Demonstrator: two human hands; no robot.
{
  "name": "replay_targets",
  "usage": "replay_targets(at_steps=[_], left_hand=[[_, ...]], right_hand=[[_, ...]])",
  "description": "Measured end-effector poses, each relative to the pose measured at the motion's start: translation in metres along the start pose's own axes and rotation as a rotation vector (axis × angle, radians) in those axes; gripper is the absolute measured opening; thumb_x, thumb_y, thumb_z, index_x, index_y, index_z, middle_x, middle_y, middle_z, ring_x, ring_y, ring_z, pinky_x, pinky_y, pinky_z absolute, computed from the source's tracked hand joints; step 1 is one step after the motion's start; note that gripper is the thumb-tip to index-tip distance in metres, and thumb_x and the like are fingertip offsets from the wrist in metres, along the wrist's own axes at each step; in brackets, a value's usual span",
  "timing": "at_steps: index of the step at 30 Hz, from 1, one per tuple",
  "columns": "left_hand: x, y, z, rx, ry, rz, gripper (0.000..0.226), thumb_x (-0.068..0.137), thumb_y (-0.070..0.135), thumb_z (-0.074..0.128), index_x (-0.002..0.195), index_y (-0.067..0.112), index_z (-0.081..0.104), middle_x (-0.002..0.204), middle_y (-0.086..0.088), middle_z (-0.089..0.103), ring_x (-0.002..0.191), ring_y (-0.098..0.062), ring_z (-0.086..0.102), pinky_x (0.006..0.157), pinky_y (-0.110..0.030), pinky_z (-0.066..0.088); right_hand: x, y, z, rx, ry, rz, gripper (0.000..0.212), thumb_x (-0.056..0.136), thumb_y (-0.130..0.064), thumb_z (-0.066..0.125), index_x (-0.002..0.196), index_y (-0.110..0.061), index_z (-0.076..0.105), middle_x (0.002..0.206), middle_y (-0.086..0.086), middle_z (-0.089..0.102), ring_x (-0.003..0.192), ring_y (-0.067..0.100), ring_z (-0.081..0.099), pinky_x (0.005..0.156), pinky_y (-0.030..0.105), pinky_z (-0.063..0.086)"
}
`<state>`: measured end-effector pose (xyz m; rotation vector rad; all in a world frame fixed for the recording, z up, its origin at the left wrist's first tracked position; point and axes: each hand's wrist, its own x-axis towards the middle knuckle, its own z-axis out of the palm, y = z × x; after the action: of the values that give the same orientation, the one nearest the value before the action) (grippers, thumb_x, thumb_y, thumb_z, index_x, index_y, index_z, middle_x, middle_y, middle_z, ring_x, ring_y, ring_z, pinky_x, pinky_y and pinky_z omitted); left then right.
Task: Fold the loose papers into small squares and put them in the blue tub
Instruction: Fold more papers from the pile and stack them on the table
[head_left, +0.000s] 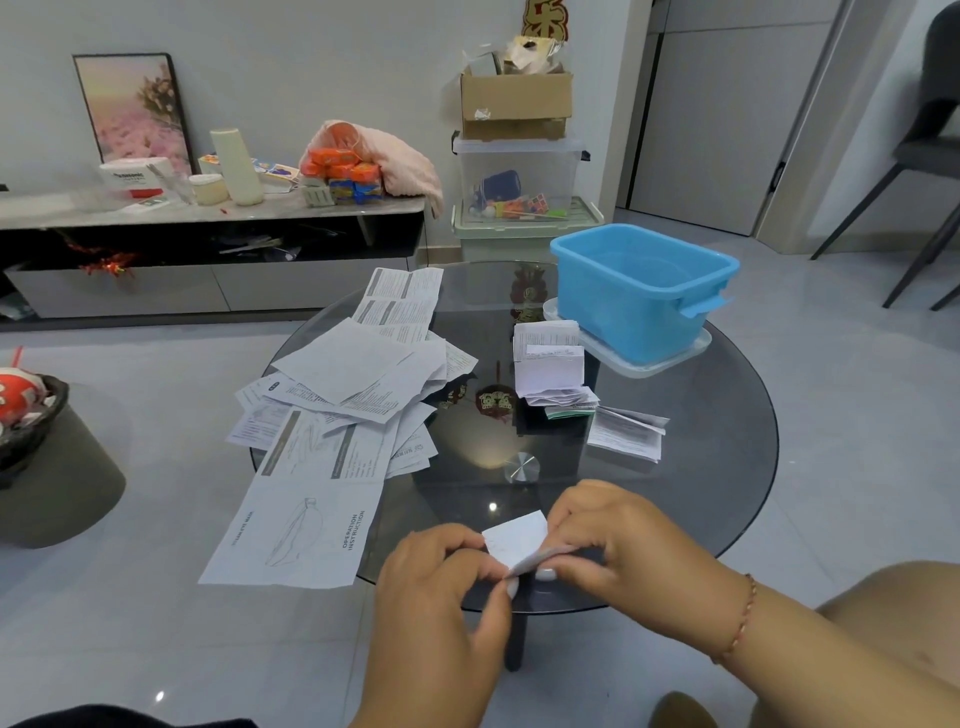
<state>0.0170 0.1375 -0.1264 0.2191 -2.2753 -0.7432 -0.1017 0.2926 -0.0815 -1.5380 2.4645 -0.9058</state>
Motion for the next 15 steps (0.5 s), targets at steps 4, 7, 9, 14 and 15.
replay_targets(at_steps=[4, 7, 9, 14, 15], left_hand=[[-0.001, 0.004, -0.001, 0.010, -0.022, -0.113, 0.020, 0.072, 0.051, 0.058, 0.062, 0.035, 0.064, 0.094, 0.025, 0.052, 0.101, 0.006, 0.042, 0.078, -0.025, 0.042], [0.001, 0.012, 0.000, 0.030, -0.031, -0.256, 0.021, 0.071, 0.036, 0.077, 0.057, 0.034, 0.063, 0.098, 0.022, 0.051, 0.097, 0.002, 0.039, 0.078, -0.023, 0.032], [0.004, 0.016, 0.001, 0.055, -0.056, -0.334, 0.027, 0.067, 0.029, 0.082, 0.053, 0.034, 0.060, 0.097, 0.023, 0.050, 0.097, -0.002, 0.039, 0.081, -0.026, 0.031], [0.006, 0.018, 0.002, 0.162, -0.077, -0.350, 0.030, 0.062, 0.034, 0.084, 0.049, 0.035, 0.057, 0.090, 0.023, 0.052, 0.090, -0.004, 0.040, 0.082, -0.032, 0.029], [0.007, 0.018, 0.002, 0.182, -0.079, -0.347, 0.032, 0.062, 0.035, 0.083, 0.048, 0.037, 0.055, 0.089, 0.023, 0.051, 0.089, -0.004, 0.040, 0.082, -0.032, 0.030]], right_hand=[[0.003, 0.003, 0.004, 0.015, 0.043, 0.097, 0.028, 0.079, -0.047, 0.065, 0.067, -0.022, 0.069, 0.075, -0.011, 0.058, 0.079, 0.004, 0.049, 0.066, 0.011, 0.036], [0.004, 0.002, 0.004, 0.054, 0.096, 0.215, 0.031, 0.077, -0.040, 0.074, 0.054, -0.032, 0.055, 0.072, -0.013, 0.052, 0.076, 0.002, 0.048, 0.062, 0.013, 0.033], [0.006, -0.001, 0.005, 0.030, 0.107, 0.260, 0.036, 0.075, -0.041, 0.074, 0.052, -0.035, 0.048, 0.073, -0.013, 0.051, 0.073, 0.002, 0.046, 0.061, 0.013, 0.032], [0.008, -0.007, 0.008, -0.014, 0.136, 0.323, 0.033, 0.073, -0.040, 0.075, 0.055, -0.032, 0.050, 0.079, -0.015, 0.047, 0.082, 0.000, 0.043, 0.066, 0.011, 0.031], [0.008, -0.008, 0.008, -0.020, 0.135, 0.329, 0.033, 0.073, -0.040, 0.076, 0.054, -0.031, 0.050, 0.080, -0.015, 0.046, 0.084, -0.001, 0.042, 0.067, 0.011, 0.031]])
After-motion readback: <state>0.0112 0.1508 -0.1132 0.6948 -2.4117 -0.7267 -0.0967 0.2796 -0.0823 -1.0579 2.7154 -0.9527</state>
